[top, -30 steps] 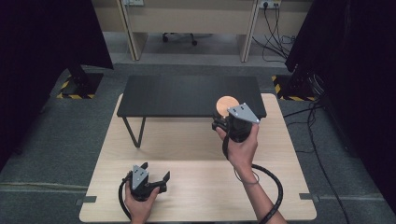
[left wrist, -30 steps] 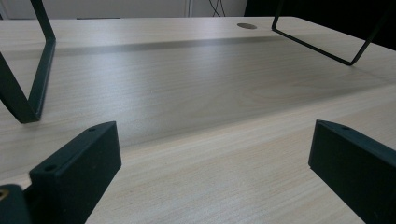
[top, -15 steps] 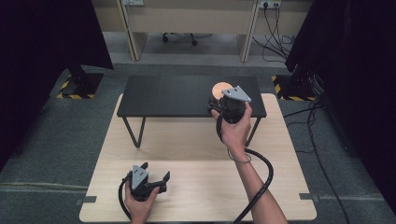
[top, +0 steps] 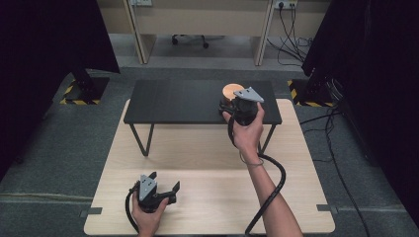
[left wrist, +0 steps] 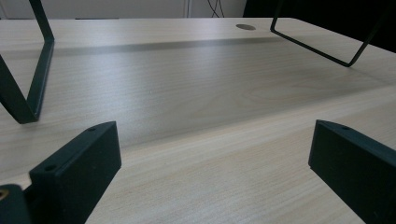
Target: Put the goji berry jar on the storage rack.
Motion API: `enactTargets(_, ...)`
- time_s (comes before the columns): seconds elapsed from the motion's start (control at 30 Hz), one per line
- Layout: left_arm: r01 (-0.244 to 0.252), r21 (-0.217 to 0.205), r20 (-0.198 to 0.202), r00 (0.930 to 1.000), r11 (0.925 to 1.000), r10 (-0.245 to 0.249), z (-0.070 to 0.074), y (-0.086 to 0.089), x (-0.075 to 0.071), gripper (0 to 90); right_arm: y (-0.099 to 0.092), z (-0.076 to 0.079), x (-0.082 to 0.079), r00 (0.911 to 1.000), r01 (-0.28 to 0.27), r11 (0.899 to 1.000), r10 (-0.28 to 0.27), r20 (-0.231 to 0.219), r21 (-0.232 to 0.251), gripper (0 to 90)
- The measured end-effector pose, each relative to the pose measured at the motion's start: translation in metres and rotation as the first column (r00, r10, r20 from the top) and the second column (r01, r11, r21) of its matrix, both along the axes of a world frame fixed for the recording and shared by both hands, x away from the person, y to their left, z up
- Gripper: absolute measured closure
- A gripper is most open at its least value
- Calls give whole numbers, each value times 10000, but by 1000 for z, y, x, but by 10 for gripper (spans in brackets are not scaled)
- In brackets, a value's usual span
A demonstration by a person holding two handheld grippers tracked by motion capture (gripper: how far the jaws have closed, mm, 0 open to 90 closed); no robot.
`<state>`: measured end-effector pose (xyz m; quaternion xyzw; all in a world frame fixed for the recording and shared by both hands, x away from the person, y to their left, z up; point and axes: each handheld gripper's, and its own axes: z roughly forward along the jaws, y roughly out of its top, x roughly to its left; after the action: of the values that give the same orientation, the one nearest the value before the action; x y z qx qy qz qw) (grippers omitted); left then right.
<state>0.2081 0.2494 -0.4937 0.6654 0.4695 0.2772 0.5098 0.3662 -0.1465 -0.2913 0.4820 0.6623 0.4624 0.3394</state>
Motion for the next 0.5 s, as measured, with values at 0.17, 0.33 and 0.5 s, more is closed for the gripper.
enactTargets(0.17,-6,17,8,10000,10000,6,0,-1,0,17,1,0,3,10000,-41,10000,41,11,-37,263)
enactTargets(0.33,-6,17,7,10000,10000,6,0,-1,0,17,-1,-2,6,9999,-115,9999,114,56,32,263)
enactTargets(0.5,1,6,4,10000,10000,-1,0,0,0,16,-2,-2,7,9998,-183,9998,183,71,54,263)
